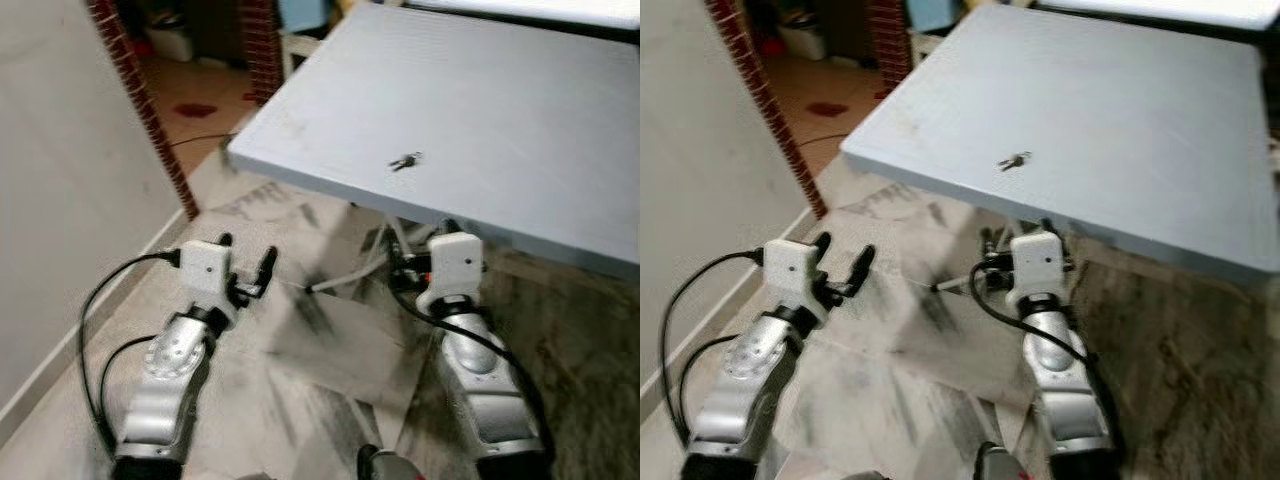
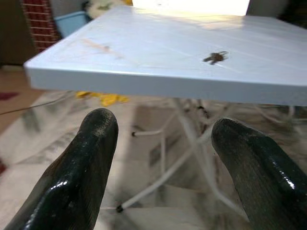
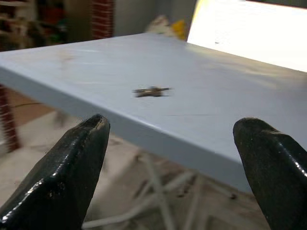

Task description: Hang keys on a hook

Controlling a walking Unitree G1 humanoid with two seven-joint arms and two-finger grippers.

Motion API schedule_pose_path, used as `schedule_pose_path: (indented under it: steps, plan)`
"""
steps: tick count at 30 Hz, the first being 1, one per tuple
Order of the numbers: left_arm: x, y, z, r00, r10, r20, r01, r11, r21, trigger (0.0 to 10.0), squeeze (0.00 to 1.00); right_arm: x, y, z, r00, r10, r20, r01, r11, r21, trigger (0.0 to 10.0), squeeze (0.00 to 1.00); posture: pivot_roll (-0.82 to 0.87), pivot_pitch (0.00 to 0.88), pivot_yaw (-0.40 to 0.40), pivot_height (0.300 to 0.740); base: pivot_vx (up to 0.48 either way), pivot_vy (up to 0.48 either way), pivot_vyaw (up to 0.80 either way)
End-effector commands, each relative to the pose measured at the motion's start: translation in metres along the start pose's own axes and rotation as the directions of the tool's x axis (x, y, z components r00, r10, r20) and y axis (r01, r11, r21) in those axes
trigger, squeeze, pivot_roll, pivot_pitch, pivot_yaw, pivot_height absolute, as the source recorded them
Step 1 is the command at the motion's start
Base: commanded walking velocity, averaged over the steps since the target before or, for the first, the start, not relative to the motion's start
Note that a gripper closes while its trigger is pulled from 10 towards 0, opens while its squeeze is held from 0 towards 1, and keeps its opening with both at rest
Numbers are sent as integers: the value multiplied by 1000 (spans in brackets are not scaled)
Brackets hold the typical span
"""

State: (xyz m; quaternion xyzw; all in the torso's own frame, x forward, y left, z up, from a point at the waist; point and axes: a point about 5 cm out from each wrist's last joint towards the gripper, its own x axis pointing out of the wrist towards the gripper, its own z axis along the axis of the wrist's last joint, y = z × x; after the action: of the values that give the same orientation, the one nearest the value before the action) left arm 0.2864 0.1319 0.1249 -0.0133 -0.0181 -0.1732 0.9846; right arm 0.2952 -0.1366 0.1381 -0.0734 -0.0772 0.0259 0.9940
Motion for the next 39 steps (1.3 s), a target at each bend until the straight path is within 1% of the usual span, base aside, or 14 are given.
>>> schedule_pose_path:
  steps: [1,13,27,31,33,39]
  plan:
    - [-3,8,-2,1000,19,-17,-19,1000,3,10000,0,0,6,4,1000,14,10,-14,1000,14,10000,0,-19,175,60,740,0,0,-775]
    - [-1,6,-2,1000,18,-18,-18,1000,-10,10000,0,0,4,7,1000,6,20,-6,1000,16,10000,0,-26,175,63,740,0,0,-729]
    - [1,5,1,1000,2,-14,-2,1000,-20,10000,0,4,2,11,999,5,40,-5,1000,16,10000,0,-19,172,70,740,0,0,0]
    - [2,4,2,1000,1,-13,-1,1000,-19,10000,0,8,1,16,998,17,61,-19,999,34,10000,0,-20,169,71,740,253,0,0]
    - [3,5,2,1000,0,-13,0,1000,-17,10000,0,11,2,22,996,45,81,-49,997,54,10000,0,-22,168,71,740,281,0,0]
    - [3,6,4,1000,10,2,-10,1000,-9,10000,0,15,8,27,989,99,105,-108,991,81,10000,0,-17,159,65,740,317,0,0]
